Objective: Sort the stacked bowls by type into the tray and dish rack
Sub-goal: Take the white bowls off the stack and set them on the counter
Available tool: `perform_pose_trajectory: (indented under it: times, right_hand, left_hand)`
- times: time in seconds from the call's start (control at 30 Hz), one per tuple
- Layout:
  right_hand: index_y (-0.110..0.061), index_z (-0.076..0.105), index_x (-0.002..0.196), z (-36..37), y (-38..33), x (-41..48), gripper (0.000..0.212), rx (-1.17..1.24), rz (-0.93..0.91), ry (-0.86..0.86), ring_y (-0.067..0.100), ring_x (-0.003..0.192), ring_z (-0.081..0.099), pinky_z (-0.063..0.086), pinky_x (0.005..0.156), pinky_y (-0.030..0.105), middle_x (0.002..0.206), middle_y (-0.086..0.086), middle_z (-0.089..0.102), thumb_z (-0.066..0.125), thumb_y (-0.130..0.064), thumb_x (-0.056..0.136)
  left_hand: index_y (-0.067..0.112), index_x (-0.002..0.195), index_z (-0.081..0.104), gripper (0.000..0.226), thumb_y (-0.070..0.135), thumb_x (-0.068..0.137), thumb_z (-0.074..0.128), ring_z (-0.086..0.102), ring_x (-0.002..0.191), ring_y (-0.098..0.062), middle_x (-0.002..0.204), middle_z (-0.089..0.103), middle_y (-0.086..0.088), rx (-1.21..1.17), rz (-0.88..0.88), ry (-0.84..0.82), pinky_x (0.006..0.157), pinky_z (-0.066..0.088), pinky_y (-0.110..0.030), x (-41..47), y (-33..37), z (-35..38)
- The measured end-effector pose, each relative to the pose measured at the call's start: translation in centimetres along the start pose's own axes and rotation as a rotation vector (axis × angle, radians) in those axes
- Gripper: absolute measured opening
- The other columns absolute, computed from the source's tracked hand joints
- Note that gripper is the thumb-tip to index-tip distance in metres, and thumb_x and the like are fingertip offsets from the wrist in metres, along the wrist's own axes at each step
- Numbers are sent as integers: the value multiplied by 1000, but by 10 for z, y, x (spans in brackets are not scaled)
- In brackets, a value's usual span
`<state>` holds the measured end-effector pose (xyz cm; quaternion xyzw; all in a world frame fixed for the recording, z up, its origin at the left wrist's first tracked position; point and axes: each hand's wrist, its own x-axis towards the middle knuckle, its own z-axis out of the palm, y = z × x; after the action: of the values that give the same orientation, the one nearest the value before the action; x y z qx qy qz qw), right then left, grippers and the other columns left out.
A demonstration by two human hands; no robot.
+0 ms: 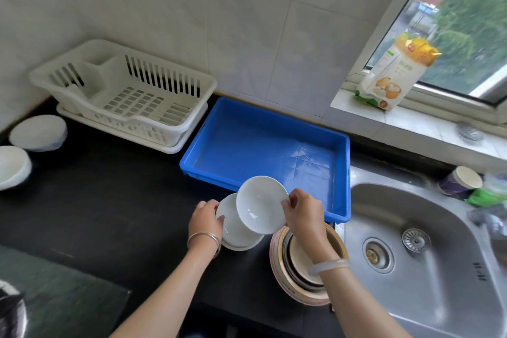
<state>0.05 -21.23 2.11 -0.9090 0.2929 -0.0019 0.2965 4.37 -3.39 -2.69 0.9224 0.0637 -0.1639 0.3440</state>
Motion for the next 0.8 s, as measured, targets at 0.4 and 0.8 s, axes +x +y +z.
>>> perform_pose_trajectory:
  times: [0.4,0.8]
  right_hand:
    - [-10,59,77,-13,5,-4,13,112,23,20,26,67,60,48,58,30,71,5,61,61,-18,87]
    - [-16,57,67,8,-79,17,16,252,-115,-96,19,60,68,57,58,32,67,1,63,61,-20,81]
  left_hand:
    - [17,89,58,12,9,87,50,59,78,-18,88,65,-1,-13,83,78,62,47,-30,3,8,-13]
    - [25,84,62,22,4,76,62,64,85,-24,87,65,4,-441,-130,291,76,57,-46,34,-50,-104]
